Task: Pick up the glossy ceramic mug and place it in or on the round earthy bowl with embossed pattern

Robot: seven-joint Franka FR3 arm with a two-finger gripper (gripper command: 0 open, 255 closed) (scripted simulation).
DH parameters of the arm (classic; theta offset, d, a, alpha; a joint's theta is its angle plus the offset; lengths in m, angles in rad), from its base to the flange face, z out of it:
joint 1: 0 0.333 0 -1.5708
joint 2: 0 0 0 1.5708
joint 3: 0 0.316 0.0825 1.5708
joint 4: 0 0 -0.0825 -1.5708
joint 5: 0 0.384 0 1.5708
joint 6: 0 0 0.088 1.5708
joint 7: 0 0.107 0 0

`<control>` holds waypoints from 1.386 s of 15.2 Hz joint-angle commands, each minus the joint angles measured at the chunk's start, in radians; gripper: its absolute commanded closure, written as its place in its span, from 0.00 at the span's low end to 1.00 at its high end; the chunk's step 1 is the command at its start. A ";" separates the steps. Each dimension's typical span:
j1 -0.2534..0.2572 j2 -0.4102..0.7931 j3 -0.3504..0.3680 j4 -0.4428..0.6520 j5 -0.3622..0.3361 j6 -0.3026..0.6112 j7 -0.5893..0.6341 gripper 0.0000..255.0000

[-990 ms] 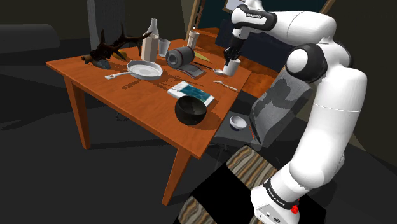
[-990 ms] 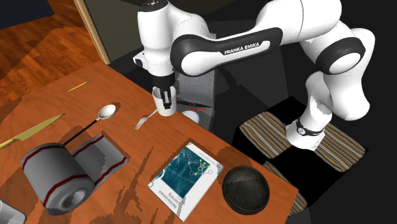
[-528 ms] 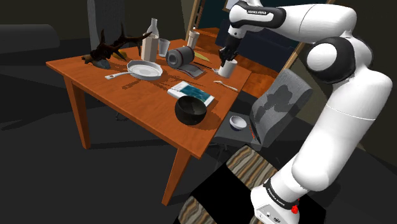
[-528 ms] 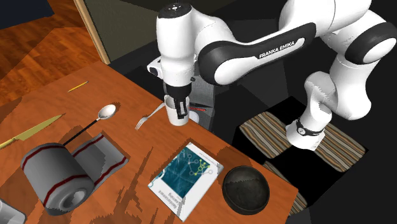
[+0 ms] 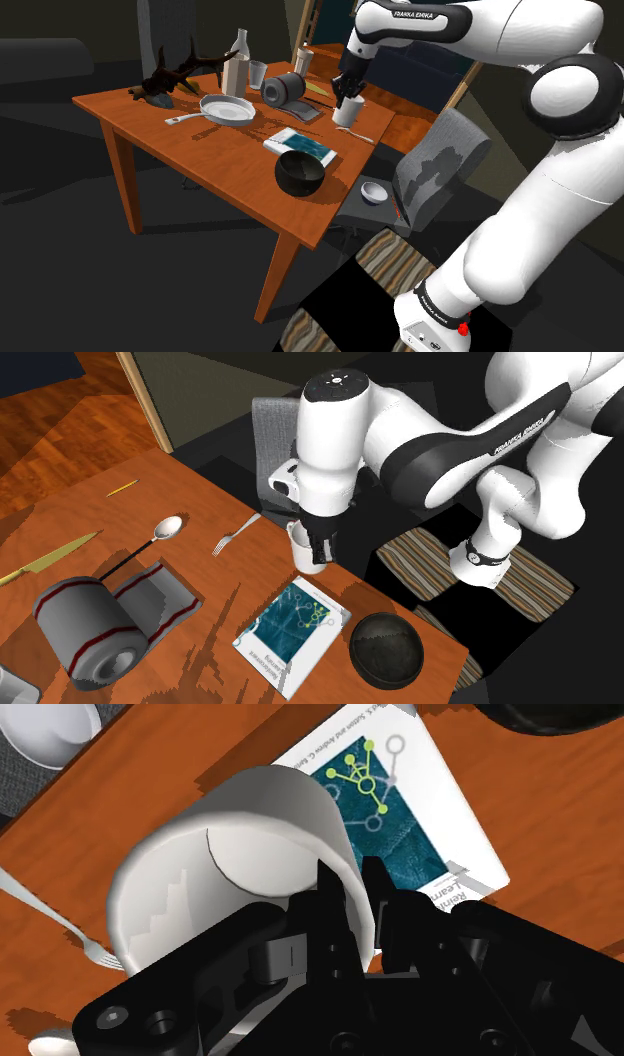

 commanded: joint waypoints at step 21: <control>0.193 -0.153 0.197 -0.213 -0.027 0.039 0.400 1.00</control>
